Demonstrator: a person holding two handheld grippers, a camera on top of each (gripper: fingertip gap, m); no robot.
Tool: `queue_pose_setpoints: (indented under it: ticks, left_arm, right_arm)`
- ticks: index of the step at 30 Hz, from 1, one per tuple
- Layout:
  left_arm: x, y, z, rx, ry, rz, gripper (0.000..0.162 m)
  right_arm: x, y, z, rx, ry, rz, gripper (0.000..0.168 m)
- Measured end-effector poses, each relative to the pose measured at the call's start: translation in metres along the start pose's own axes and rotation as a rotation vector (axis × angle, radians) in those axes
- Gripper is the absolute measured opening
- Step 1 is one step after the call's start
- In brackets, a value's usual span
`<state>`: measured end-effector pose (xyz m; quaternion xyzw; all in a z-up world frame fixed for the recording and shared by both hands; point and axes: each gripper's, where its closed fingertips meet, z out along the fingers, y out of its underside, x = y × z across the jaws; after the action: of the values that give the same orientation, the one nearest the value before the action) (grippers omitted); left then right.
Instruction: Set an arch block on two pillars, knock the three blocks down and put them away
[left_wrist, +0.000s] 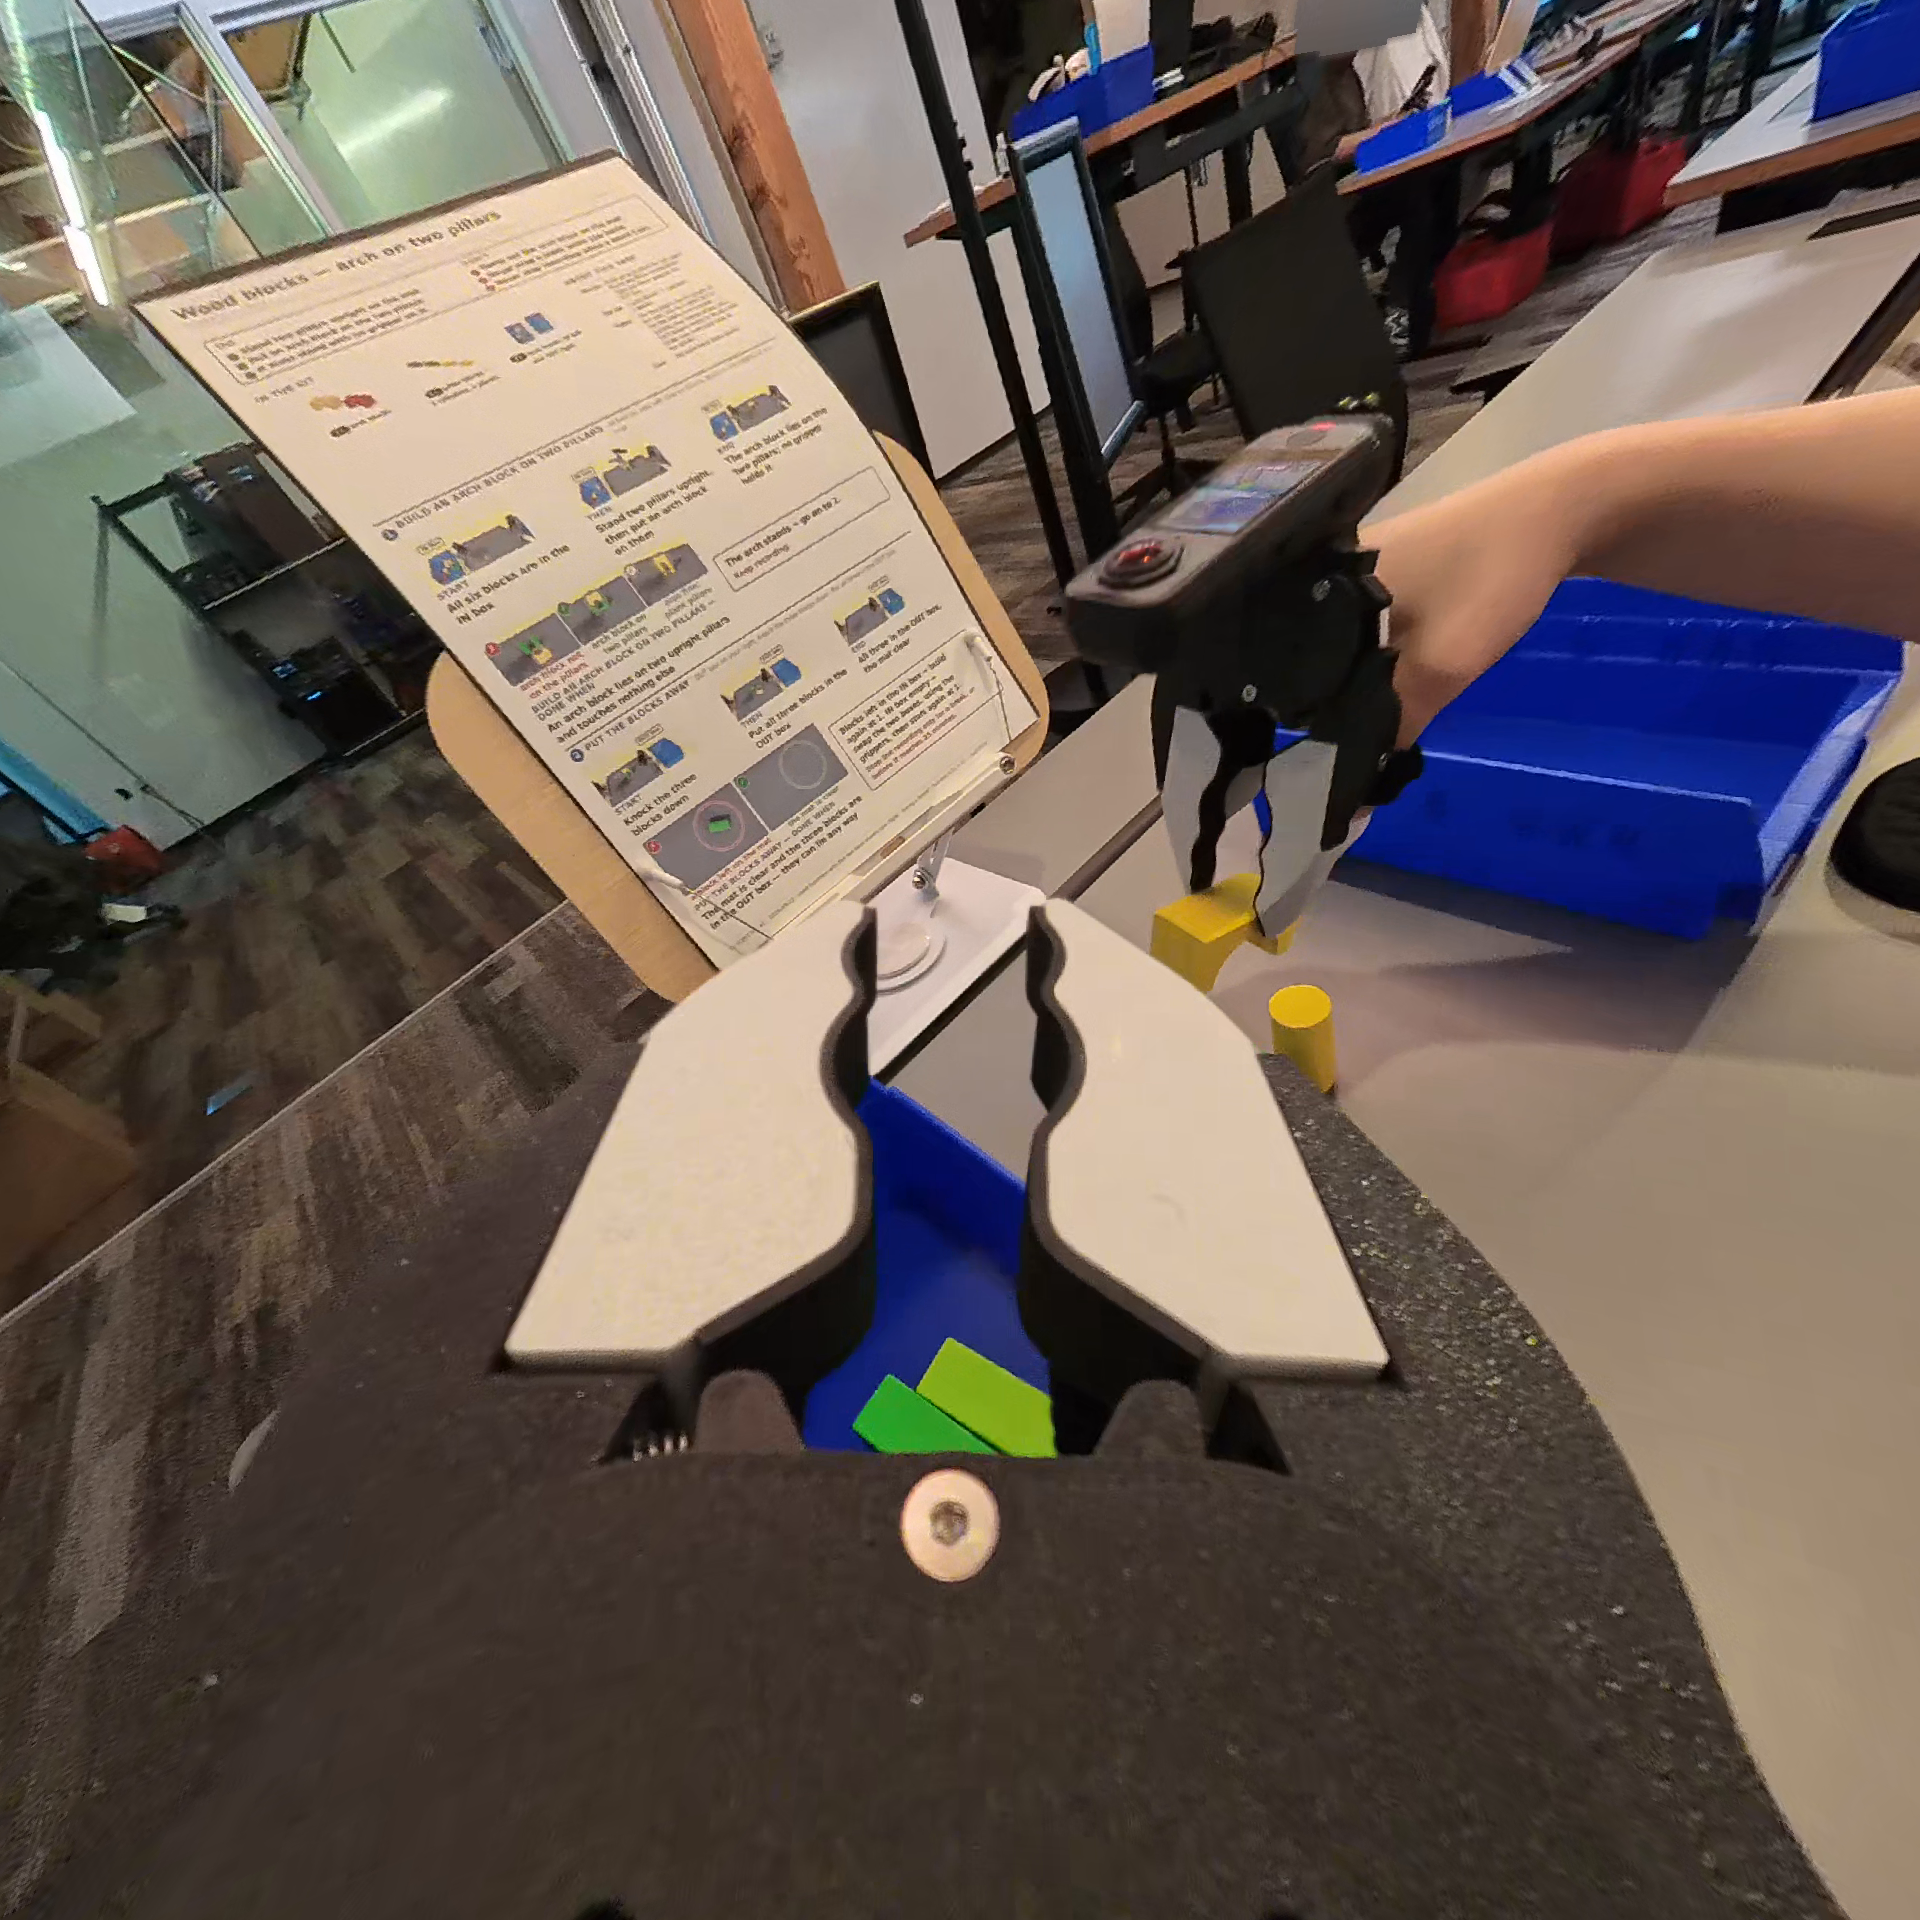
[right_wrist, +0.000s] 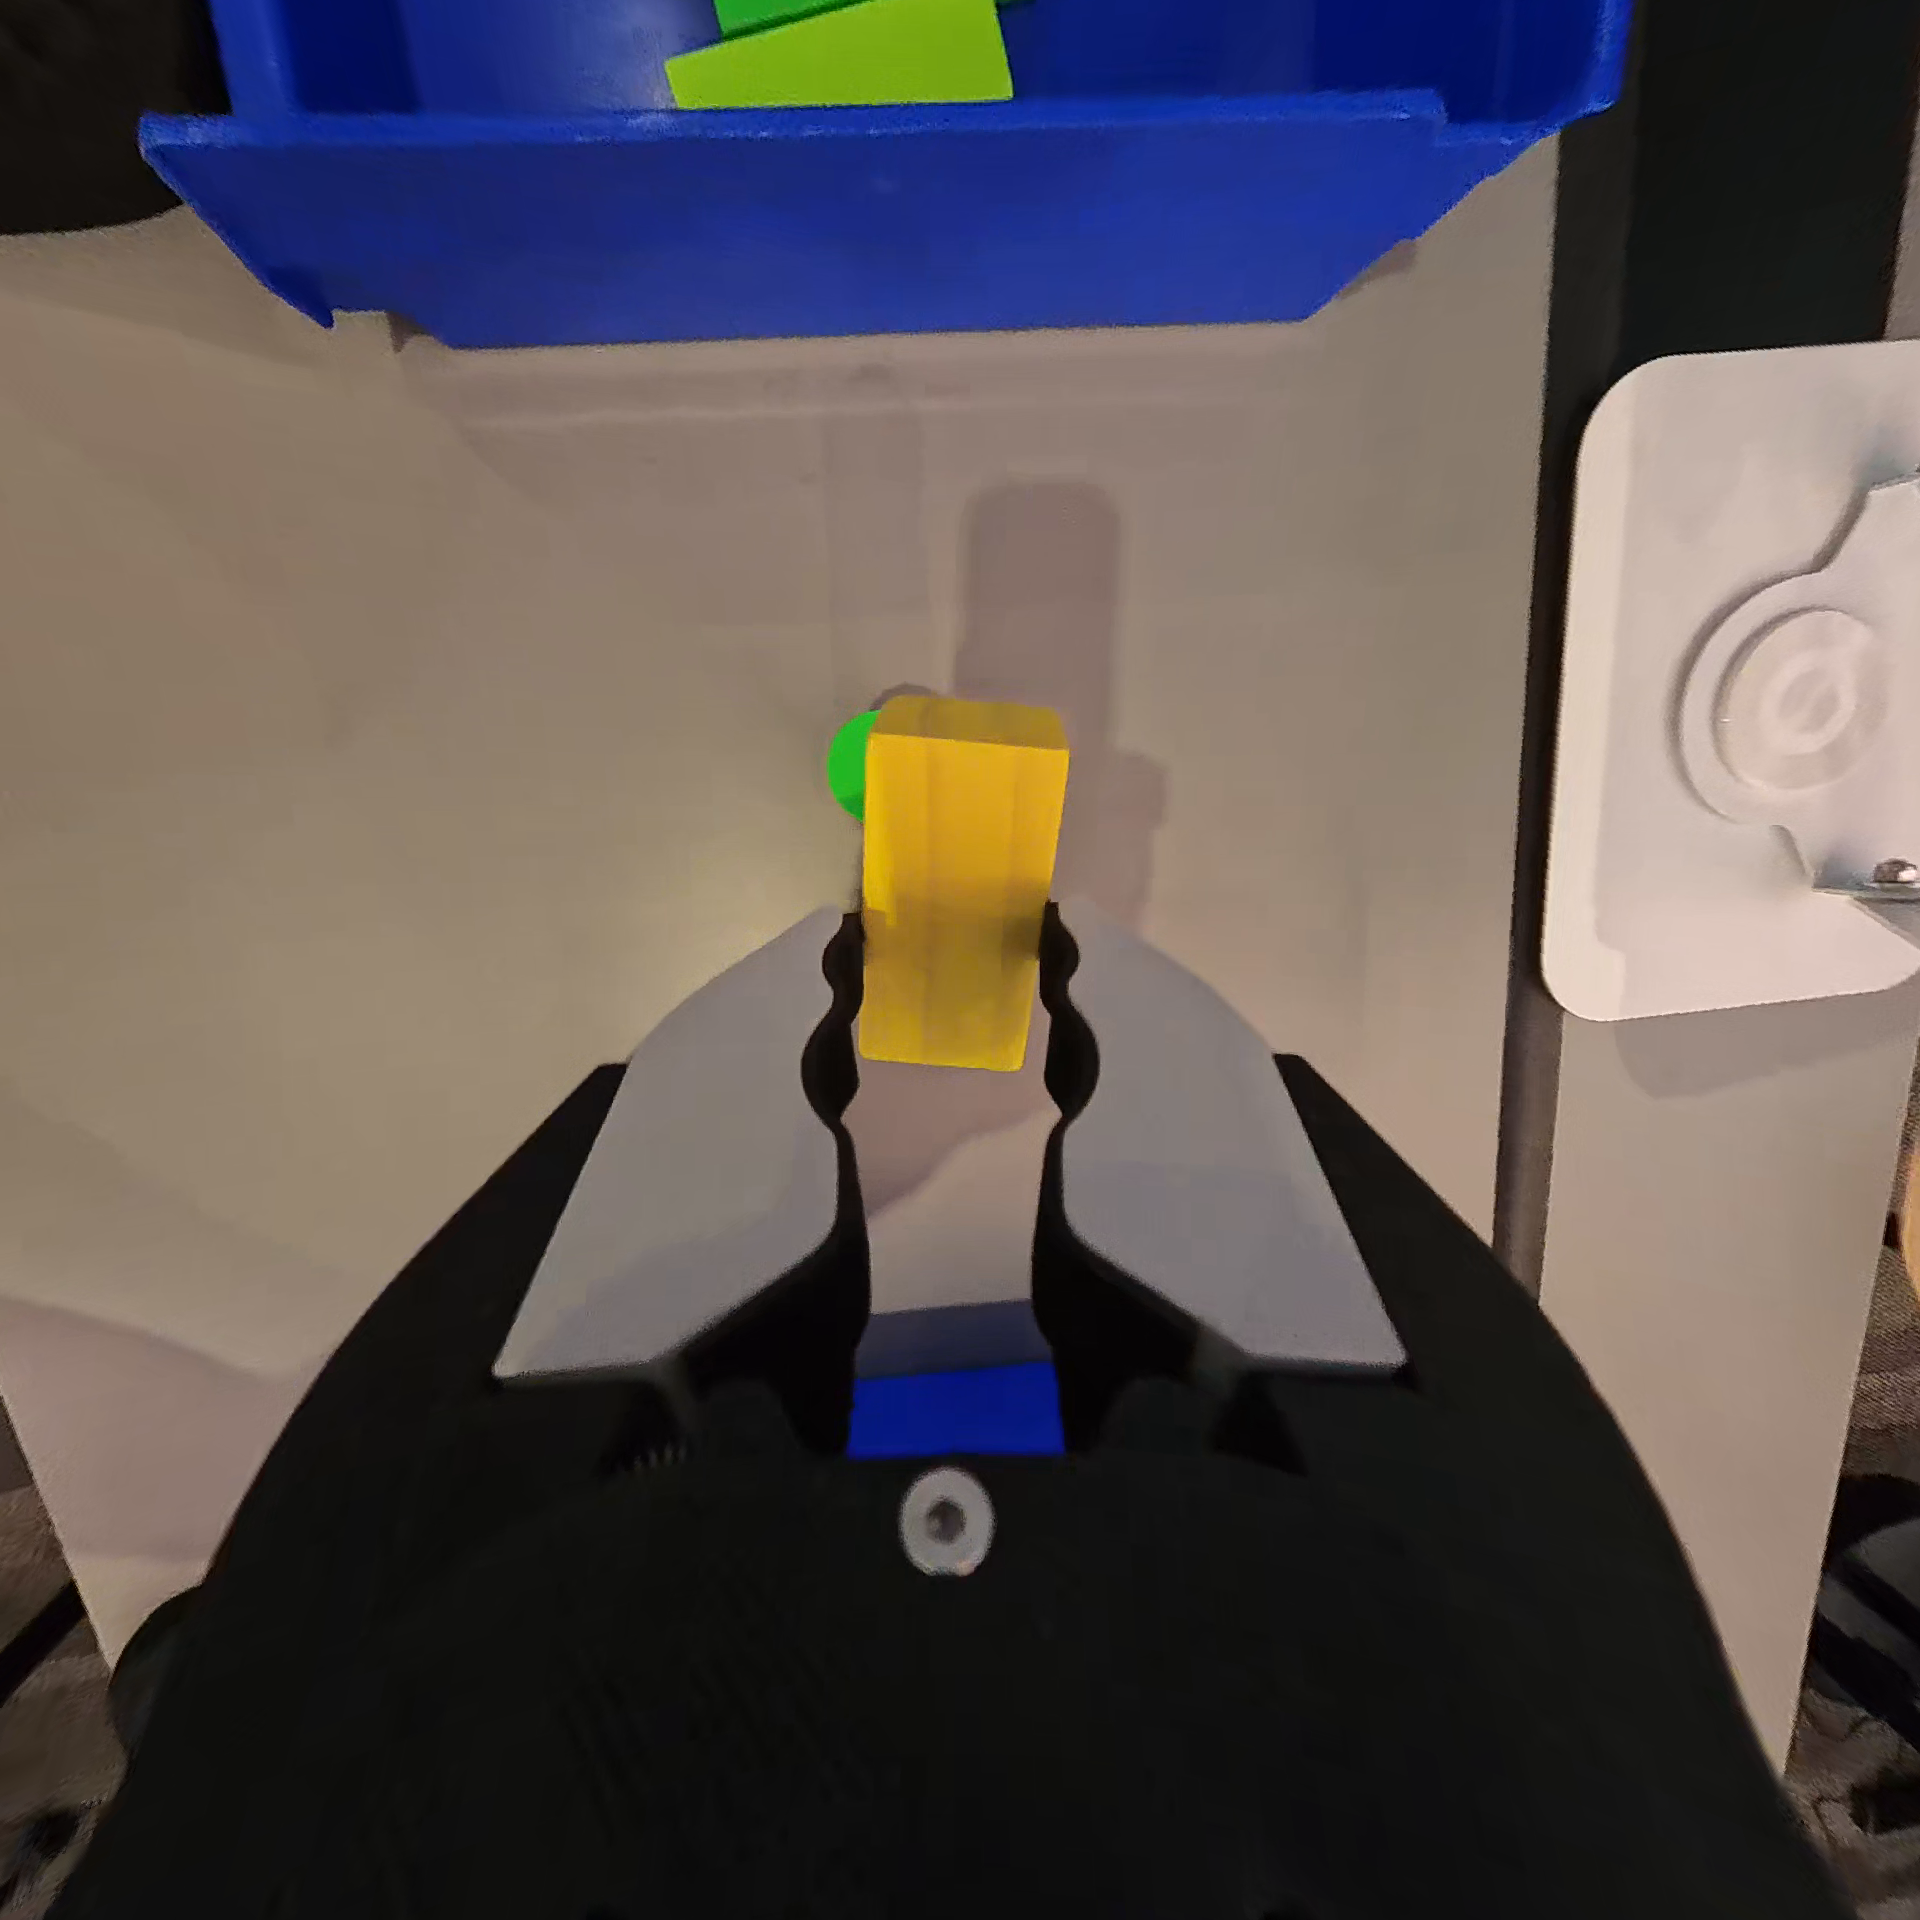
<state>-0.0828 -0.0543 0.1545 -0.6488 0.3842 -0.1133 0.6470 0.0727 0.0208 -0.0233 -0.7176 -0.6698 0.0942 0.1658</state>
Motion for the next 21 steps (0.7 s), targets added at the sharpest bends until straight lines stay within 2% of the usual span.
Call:
queue_pose_setpoints:
  ticks: [13, 21]
  left_arm:
    - [-0.005, -0.001, -0.003, 0.022, 0.006, -0.021, 0.028]
    - [0.000, 0.002, 0.000, 0.000, 0.019, -0.002, 0.028]
  right_arm:
    - [-0.018, 0.019, 0.041, -0.214, -0.040, -0.074, 0.034]
    - [-0.020, 0.027, 0.052, -0.256, -0.057, -0.110, 0.034]
